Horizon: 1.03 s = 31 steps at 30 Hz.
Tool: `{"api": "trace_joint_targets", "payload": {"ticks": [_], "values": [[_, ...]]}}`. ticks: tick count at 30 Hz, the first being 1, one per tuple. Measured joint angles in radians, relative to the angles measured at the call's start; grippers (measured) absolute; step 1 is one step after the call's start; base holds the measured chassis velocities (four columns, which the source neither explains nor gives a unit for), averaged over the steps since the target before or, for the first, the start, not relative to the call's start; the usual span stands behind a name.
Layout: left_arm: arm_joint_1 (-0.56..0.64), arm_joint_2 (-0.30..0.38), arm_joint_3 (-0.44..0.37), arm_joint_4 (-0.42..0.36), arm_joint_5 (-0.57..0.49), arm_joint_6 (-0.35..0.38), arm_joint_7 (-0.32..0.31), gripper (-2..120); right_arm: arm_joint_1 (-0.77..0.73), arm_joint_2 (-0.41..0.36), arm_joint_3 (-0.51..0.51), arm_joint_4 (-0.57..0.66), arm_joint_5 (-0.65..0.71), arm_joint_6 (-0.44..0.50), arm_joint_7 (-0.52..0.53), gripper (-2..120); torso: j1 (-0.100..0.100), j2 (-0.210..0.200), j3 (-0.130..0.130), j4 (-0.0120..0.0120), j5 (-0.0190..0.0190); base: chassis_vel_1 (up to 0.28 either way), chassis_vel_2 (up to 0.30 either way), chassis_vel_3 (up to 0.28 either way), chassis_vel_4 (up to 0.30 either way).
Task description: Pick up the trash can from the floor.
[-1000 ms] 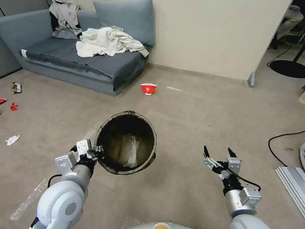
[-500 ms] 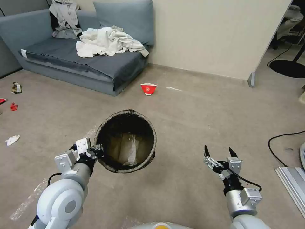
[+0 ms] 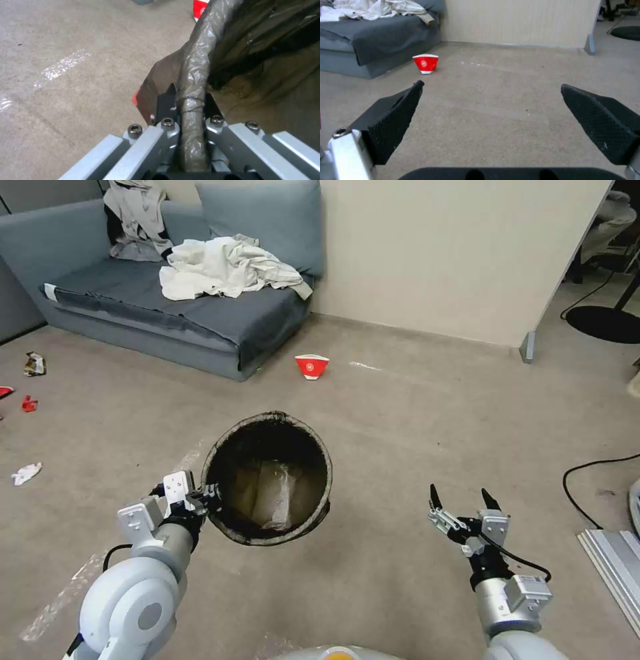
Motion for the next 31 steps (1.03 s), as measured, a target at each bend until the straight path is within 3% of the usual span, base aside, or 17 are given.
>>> {"api": "trace_joint_targets", "payload": {"ticks": [31], "values": [[-0.006,0.001,0.041,0.012,0.088,-0.016,0.002,1,0.003,0.004,0.002,0.000,0.000,-0.001,0.001,100,0.000,0.000,0.000,0.0001,0.0000,0.000,0.000,0.000,0.000]]}}
